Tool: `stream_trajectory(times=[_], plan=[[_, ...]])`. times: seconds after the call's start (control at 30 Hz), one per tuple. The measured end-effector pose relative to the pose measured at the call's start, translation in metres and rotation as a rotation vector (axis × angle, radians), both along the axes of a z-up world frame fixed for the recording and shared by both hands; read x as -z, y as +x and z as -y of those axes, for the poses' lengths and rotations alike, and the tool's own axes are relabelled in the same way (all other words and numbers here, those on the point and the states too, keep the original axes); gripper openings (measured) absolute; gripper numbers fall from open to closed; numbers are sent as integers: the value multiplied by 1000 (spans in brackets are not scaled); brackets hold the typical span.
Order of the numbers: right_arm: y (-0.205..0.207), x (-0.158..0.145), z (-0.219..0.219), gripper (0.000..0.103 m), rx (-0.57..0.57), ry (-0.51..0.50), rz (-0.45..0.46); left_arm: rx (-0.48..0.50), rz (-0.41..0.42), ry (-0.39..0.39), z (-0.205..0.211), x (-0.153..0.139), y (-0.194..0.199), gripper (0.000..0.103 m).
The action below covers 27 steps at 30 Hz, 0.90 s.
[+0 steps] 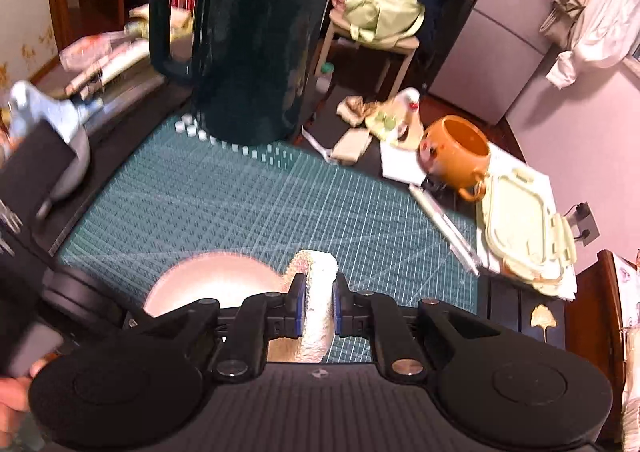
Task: Clean bowl
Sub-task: 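Hold the bowl with the left gripper while the right gripper rubs the sponge around its inner wall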
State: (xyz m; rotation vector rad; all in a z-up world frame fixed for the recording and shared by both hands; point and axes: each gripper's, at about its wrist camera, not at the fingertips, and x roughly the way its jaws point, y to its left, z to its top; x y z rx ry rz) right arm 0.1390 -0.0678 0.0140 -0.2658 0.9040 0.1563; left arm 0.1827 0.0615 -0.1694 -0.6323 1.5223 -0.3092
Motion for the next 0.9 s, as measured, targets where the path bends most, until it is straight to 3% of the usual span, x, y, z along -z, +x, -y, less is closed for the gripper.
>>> stream_trajectory(times=[0.1, 0.2, 0.33, 0.5, 0.63, 0.77, 0.9], plan=[[2, -10, 6, 12, 6, 102, 6, -1, 2, 0, -1, 1, 0, 18], [4, -2, 1, 12, 0, 125, -19, -6, 0, -5, -3, 0, -2, 19], [4, 26, -10, 12, -19, 108, -76, -8, -1, -10, -6, 4, 0, 19], [4, 43, -14, 12, -31, 8, -82, -10, -2, -11, -9, 10, 4, 19], [5, 29, -4, 12, -21, -14, -54, -11, -4, -6, -10, 9, 4, 18], [5, 5, 12, 12, 1, 79, -8, -13, -4, -8, -14, 11, 5, 18], [6, 1, 15, 12, 12, 164, -12, -16, -2, -9, -18, 13, 5, 18]])
